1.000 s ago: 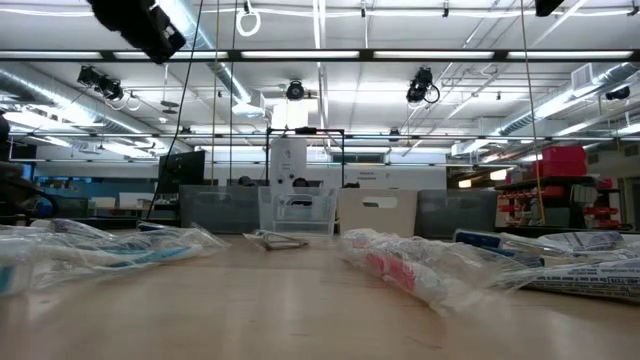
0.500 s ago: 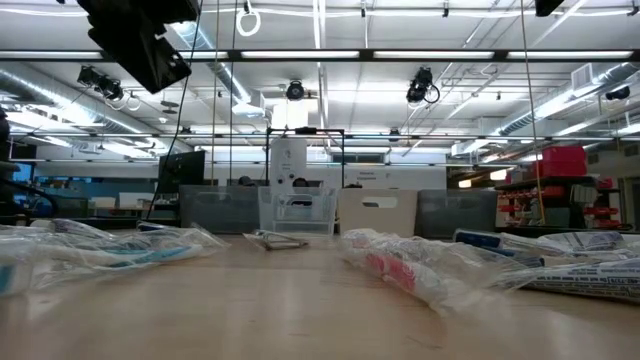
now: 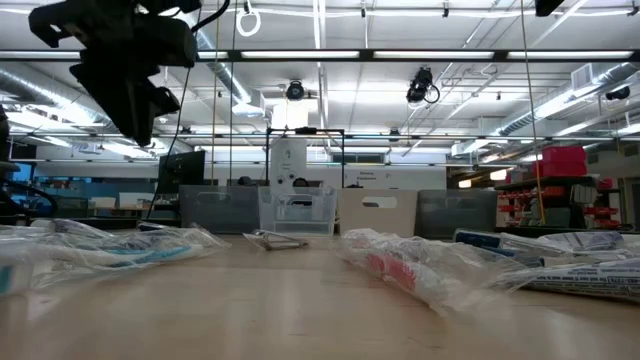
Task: Pick & Place Travel size toiletries
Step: Put the white toothpaste into the left black bin
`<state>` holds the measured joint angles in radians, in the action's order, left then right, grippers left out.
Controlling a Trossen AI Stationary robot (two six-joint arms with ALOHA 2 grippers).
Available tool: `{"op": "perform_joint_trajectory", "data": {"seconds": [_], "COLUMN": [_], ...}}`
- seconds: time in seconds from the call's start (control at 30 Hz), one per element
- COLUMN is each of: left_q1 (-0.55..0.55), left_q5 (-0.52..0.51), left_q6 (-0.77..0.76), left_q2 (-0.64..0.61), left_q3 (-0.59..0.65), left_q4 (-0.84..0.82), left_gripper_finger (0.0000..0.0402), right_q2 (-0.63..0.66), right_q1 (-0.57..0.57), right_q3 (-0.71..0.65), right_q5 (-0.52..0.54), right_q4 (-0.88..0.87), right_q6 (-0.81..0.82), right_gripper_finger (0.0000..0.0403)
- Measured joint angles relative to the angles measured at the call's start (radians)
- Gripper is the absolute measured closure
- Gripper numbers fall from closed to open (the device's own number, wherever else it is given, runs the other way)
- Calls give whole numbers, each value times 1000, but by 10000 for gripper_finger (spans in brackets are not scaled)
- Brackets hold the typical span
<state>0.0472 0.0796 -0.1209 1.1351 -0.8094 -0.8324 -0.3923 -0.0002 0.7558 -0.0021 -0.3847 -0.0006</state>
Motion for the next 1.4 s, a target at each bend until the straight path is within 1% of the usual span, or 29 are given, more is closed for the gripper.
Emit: {"op": "perform_joint_trajectory", "data": {"seconds": [0.23, 0.33, 0.43, 0.57, 0.77, 1.03, 1.2, 1.4], "left_q1": [6, 6, 13, 38, 75, 81, 81, 80], "left_q5": [-28, -34, -24, -17, -12, -3, 10, -11], "left_q6": [-38, -57, -46, -40, -38, -63, -80, -83], "left_q2": [0, 0, 11, 30, 30, 30, 101, 194], "left_q3": [9, 9, 11, 53, 145, 190, 209, 208], "left_q4": [-2, -10, -18, 7, 42, 83, 118, 125], "left_gripper_finger": [174, 149, 135, 131, 136, 134, 134, 134], "right_q2": [0, 0, 0, 0, 0, 0, 0, 0], "right_q1": [0, 0, 0, 0, 0, 0, 0, 0], "right_q3": [0, 0, 0, 0, 0, 0, 0, 0], "right_q5": [0, 0, 0, 0, 0, 0, 0, 0], "right_q4": [0, 0, 0, 0, 0, 0, 0, 0], "right_q6": [0, 0, 0, 0, 0, 0, 0, 0], "right_gripper_finger": [390, 389, 390, 389, 389, 390, 389, 389]}}
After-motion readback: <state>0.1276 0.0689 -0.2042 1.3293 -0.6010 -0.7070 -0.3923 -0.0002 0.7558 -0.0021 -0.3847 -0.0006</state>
